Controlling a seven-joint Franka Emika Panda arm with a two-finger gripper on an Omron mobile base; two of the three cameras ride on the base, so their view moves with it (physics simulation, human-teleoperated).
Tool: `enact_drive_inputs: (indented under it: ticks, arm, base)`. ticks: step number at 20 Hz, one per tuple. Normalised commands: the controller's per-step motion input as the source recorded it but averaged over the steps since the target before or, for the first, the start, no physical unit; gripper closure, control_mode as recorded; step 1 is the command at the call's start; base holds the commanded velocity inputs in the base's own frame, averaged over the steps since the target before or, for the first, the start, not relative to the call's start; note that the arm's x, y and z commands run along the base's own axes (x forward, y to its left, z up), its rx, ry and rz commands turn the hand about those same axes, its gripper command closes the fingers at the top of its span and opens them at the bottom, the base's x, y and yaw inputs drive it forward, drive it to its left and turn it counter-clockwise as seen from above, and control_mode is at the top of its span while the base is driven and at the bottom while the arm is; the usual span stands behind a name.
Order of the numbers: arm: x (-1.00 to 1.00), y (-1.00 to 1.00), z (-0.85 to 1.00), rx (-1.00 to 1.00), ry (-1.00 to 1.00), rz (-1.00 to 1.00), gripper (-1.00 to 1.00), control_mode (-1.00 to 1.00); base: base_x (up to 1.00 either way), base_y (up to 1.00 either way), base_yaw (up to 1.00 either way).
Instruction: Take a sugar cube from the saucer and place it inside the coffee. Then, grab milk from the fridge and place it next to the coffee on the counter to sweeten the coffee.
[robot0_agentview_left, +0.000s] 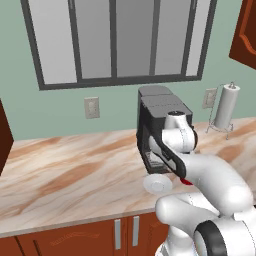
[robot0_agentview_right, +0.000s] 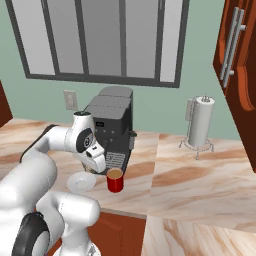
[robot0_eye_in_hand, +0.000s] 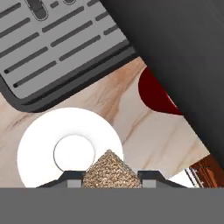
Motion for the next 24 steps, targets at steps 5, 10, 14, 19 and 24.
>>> enact_drive_inputs:
  ticks: [5,10,14,19,24]
  arm:
    - [-0.16,-0.87,0.53,0.02,0.00,0.00,1.00,-1.00]
    - [0.07,-0.56,0.08,-0.03,-0.02,0.00,1.00,-1.00]
    - [0.04,-0.29,-0.13,0.00,0.00,0.00,1.00,-1.00]
    - [0.24,-0.03,-0.35,-0.01,0.00,0.00,1.00,-1.00]
    - [0.32,0.00,-0.28,-0.05,-0.06,0.00,1.00,-1.00]
  base:
    - [0.00,0.00,0.00]
    - [0.00,0.00,0.00]
    - [0.00,0.00,0.00]
    - [0.00,0.00,0.00]
    - [0.00,0.00,0.00]
